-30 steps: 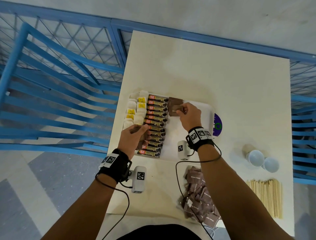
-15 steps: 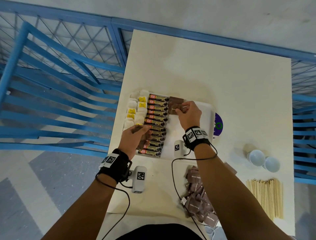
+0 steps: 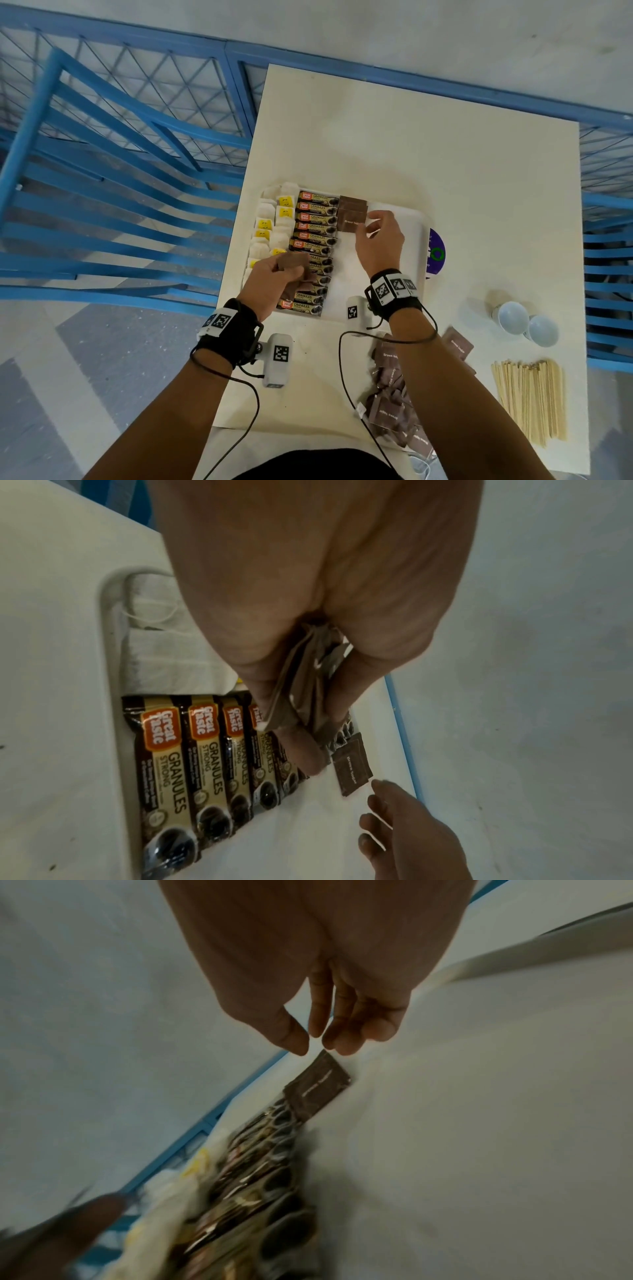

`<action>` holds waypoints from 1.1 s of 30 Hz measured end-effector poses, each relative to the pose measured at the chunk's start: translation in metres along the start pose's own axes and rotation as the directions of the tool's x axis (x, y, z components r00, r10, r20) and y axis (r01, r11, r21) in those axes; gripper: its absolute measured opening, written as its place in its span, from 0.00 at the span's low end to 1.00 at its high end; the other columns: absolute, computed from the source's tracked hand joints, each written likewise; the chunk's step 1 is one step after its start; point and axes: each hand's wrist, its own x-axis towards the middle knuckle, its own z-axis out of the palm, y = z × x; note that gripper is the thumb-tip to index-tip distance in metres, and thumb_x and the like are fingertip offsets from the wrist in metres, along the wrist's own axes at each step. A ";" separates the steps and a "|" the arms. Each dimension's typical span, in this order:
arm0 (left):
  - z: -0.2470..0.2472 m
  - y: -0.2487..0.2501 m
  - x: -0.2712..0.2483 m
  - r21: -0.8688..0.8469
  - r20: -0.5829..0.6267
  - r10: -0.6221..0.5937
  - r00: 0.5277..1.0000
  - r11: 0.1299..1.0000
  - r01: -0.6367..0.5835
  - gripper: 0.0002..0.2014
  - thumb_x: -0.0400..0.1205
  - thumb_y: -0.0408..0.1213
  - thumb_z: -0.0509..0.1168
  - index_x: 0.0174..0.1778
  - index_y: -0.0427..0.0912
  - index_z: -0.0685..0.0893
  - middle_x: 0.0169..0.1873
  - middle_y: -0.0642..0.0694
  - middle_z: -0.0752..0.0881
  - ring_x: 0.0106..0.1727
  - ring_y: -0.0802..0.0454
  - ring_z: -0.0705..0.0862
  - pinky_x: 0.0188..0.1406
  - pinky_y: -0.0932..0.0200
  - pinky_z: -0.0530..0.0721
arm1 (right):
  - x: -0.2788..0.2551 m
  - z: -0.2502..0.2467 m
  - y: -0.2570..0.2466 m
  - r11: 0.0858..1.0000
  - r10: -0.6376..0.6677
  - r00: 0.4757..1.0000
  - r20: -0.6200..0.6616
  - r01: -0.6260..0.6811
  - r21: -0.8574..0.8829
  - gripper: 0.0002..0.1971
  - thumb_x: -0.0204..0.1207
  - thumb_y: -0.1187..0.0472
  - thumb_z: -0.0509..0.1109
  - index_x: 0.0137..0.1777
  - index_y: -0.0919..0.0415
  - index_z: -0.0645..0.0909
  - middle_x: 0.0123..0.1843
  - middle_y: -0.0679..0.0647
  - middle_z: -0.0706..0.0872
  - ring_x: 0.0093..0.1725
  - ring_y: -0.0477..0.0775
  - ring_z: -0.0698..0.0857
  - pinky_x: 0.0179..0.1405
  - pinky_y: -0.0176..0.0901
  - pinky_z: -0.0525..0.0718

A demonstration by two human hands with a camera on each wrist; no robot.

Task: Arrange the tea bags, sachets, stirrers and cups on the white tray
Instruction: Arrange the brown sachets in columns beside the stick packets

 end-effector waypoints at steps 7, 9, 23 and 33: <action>0.007 0.005 -0.002 0.052 -0.029 0.074 0.997 0.996 -0.073 0.13 0.80 0.24 0.73 0.60 0.31 0.86 0.48 0.37 0.93 0.49 0.40 0.92 0.42 0.49 0.94 | -0.037 0.003 -0.021 0.983 -0.182 0.840 0.511 0.144 0.113 0.06 0.81 0.51 0.73 0.52 0.51 0.87 0.46 0.42 0.89 0.45 0.39 0.86 0.43 0.25 0.79; 0.007 0.005 -0.003 0.065 -0.031 0.080 0.996 0.995 -0.077 0.14 0.80 0.27 0.74 0.62 0.31 0.85 0.49 0.36 0.92 0.50 0.40 0.92 0.44 0.48 0.94 | -0.038 0.004 -0.020 0.983 -0.183 0.838 0.513 0.142 0.120 0.05 0.79 0.53 0.76 0.49 0.52 0.88 0.44 0.45 0.89 0.43 0.44 0.86 0.43 0.32 0.81; 0.010 0.005 -0.004 0.064 -0.110 0.133 0.985 0.990 -0.126 0.12 0.81 0.26 0.74 0.59 0.33 0.86 0.49 0.37 0.93 0.48 0.36 0.92 0.45 0.44 0.94 | -0.037 -0.008 -0.022 0.977 -0.092 0.794 0.601 -0.045 0.210 0.13 0.77 0.55 0.79 0.55 0.61 0.85 0.41 0.53 0.92 0.34 0.46 0.90 0.29 0.33 0.82; 0.015 0.004 0.002 0.103 -0.129 0.148 0.981 0.985 -0.135 0.11 0.79 0.27 0.76 0.56 0.33 0.86 0.50 0.35 0.92 0.47 0.36 0.93 0.41 0.47 0.94 | -0.029 -0.009 -0.016 0.991 -0.132 0.838 0.530 0.097 0.093 0.08 0.79 0.51 0.76 0.46 0.56 0.87 0.37 0.43 0.88 0.36 0.41 0.84 0.41 0.38 0.82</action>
